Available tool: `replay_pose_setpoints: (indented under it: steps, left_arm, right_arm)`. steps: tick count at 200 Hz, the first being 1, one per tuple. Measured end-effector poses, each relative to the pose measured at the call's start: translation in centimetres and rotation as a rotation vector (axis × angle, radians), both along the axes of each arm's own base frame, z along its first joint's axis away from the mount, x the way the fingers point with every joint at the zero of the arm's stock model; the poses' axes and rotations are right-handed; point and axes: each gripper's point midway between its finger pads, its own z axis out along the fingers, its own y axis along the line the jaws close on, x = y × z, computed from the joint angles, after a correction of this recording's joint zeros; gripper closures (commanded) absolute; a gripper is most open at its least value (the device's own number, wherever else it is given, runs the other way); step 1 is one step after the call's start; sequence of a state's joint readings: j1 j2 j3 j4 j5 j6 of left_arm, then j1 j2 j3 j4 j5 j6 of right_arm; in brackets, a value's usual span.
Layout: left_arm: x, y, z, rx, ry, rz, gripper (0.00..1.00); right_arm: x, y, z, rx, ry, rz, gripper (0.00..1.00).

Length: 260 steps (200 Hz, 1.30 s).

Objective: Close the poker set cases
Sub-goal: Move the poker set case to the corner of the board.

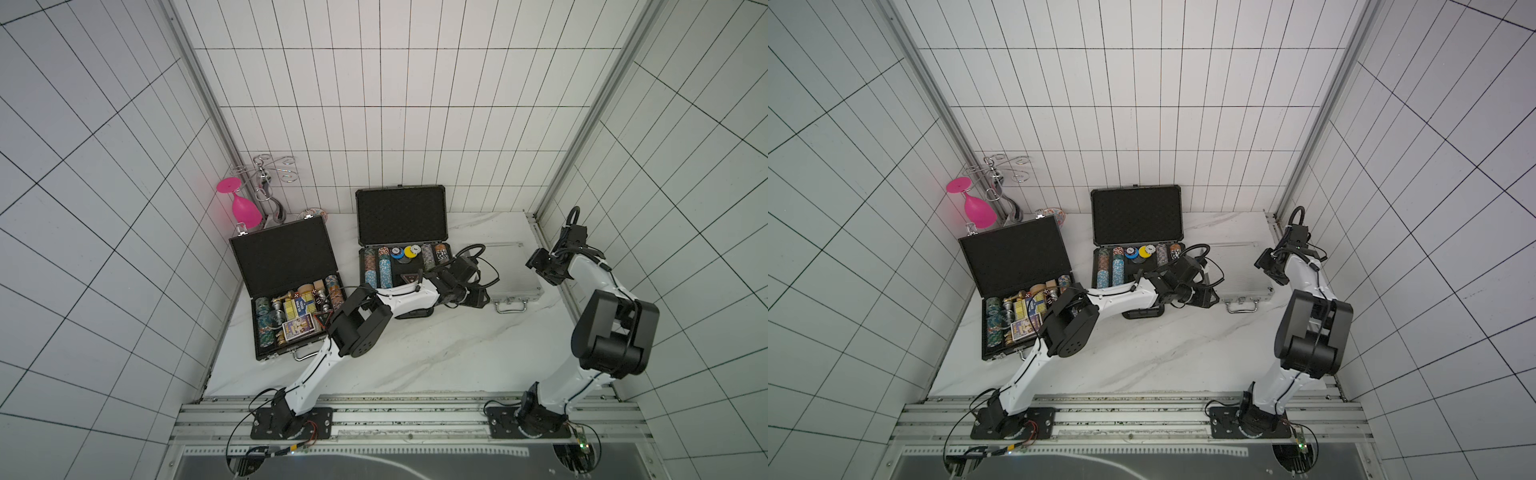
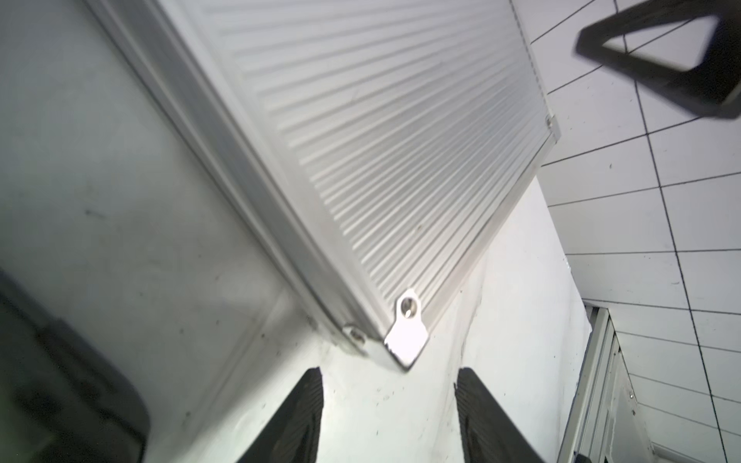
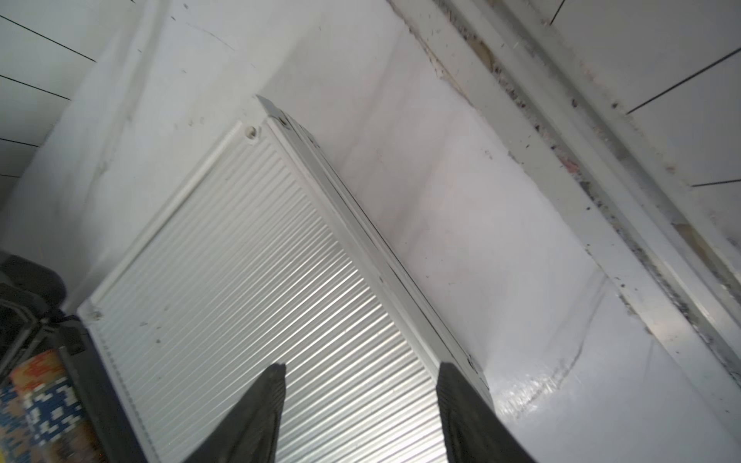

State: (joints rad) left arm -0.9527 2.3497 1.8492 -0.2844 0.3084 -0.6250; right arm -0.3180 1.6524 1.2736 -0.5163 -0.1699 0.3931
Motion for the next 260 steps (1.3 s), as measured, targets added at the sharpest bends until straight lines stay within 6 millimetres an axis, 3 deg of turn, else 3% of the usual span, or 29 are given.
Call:
replay_pose_setpoints:
  steps: [15, 29, 58, 82, 117, 149, 170, 222, 260]
  left_arm:
    - [-0.5, 1.2, 1.5, -0.002, -0.006, 0.002, 0.44]
    - [-0.5, 2.4, 4.4, -0.029, -0.029, 0.016, 0.44]
    - [0.6, 5.5, 11.4, -0.116, -0.121, 0.087, 0.43]
    - [1.9, 8.5, 14.4, -0.154, -0.161, 0.158, 0.43]
    - [3.5, 11.9, 13.1, -0.113, -0.151, 0.241, 0.43]
    - [3.4, 12.8, 11.3, -0.066, -0.127, 0.256, 0.43]
    - [3.4, 13.0, 11.4, -0.066, -0.13, 0.26, 0.43]
    - [3.6, 13.8, 13.0, -0.081, -0.159, 0.276, 0.43]
    - [4.1, 14.6, 12.6, -0.068, -0.157, 0.29, 0.43]
  right_arm:
    - [-0.9, 0.7, 2.9, 0.013, -0.092, -0.027, 0.41]
    - [-2.8, 2.3, 3.9, 0.055, -0.139, -0.052, 0.41]
    - [-5.7, 7.2, 2.0, 0.194, -0.13, -0.087, 0.42]
    - [-6.6, 10.2, 0.1, 0.31, -0.1, -0.141, 0.42]
    - [-7.2, 11.9, -2.1, 0.434, -0.073, -0.255, 0.43]
    - [-8.2, 12.2, -4.5, 0.501, -0.043, -0.373, 0.44]
    - [-8.5, 11.9, -5.4, 0.524, -0.039, -0.441, 0.45]
    - [-7.1, 11.6, -6.1, 0.594, -0.102, -0.532, 0.47]
    - [-6.1, 11.5, -7.1, 0.615, -0.105, -0.56, 0.52]
